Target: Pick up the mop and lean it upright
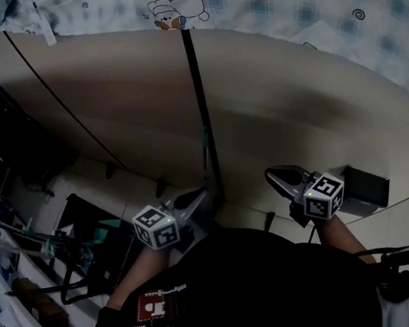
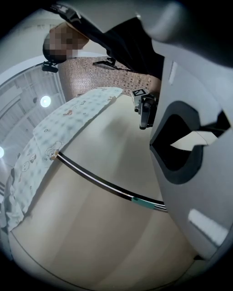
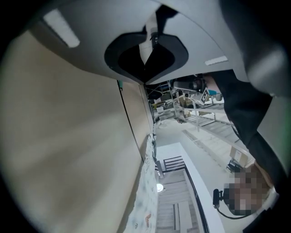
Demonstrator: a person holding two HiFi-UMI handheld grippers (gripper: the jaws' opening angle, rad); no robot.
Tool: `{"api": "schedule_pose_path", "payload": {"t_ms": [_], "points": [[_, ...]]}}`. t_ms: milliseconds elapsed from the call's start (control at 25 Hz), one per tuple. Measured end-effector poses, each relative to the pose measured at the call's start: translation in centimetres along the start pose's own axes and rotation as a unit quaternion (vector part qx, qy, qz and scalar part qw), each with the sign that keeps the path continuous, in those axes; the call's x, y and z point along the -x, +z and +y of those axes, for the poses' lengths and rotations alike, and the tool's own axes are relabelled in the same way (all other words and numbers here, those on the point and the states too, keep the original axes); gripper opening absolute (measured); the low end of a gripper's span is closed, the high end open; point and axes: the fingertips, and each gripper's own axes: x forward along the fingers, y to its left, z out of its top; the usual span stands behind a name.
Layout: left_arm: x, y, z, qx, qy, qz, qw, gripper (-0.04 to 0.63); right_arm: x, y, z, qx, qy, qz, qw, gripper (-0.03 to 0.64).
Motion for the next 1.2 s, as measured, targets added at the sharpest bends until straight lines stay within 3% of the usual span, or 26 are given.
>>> {"api": "schedule_pose_path", "payload": {"t_ms": [200,400,640,800,1000,1200], "points": [[-0.2,1.1,3.5,0.004,-0.020,0.007,0.9998,0.002,-2.2,0.0,-1.7,-0.003,-0.033,0.001,0.999,0.015],[1.0,2.6,9.2,-0.002,-0.075,0.022,0.9970,0.002,-7.4,0.7,-1.5,0.007,-0.078,-0.008,0.997,0.014],[5.5,4.6,17.9,-0.019,-0.154,0.071,0.9853,0.002,-15.9,3.2,-0.3,-0.028,-0.170,-0.063,0.983,0.015],[8.0,6.0,22.3,-0.033,-0.189,0.098,0.9764,0.002,-20.1,4.0,1.9,-0.027,-0.211,-0.065,0.975,0.015],[8.6,6.4,23.5,-0.029,-0.206,0.095,0.9734,0.002,-20.6,3.3,3.5,-0.033,-0.240,-0.060,0.968,0.015],[7.9,5.0,20.7,-0.024,-0.199,0.089,0.9757,0.002,-17.7,2.9,3.4,-0.027,-0.236,-0.062,0.969,0.015]]}}
